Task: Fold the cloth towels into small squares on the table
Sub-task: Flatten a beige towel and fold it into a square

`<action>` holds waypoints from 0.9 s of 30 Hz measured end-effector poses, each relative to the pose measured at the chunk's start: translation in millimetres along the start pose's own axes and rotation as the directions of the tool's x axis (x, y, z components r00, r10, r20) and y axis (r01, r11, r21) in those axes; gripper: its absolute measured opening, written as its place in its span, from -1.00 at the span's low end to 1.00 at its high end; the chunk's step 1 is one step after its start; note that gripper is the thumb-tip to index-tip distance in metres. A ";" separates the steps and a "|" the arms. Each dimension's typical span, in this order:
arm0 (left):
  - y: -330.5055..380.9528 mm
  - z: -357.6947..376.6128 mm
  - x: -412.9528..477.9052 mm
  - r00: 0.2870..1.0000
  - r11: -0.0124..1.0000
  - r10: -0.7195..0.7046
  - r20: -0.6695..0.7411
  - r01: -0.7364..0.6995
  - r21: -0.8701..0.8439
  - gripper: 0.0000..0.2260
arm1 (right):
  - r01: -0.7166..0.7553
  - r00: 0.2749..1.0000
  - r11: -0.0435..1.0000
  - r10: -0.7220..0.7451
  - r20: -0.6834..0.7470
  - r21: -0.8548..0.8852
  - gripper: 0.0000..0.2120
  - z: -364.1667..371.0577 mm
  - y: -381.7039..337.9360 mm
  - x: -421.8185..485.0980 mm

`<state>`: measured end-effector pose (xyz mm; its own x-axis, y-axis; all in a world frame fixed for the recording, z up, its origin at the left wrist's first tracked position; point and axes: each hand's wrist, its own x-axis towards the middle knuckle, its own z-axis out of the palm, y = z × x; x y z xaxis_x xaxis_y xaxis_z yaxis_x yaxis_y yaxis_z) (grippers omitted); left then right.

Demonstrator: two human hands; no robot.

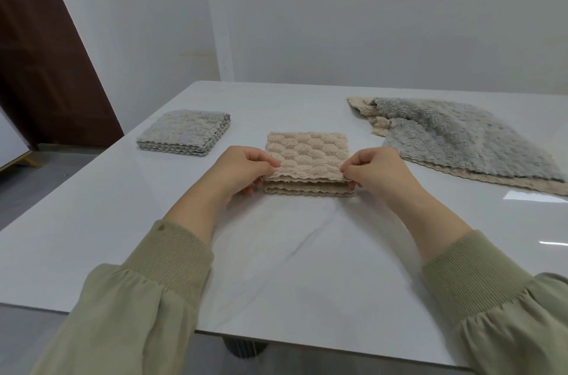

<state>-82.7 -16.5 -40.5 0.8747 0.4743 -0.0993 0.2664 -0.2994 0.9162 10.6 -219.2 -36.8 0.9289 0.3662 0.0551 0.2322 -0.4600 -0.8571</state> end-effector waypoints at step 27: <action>-19.4 19.0 24.0 0.874 0.612 0.463 0.145 -0.434 0.661 -0.56 | 0.520 0.675 0.666 -0.704 -0.219 -0.535 -0.68 43.9 -16.2 18.4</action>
<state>-59.2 -15.0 -68.0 0.9468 0.1560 0.2816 0.0511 -0.9364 0.3471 11.2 -169.5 -44.3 0.5271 0.3941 0.7529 0.7923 -0.5483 -0.2677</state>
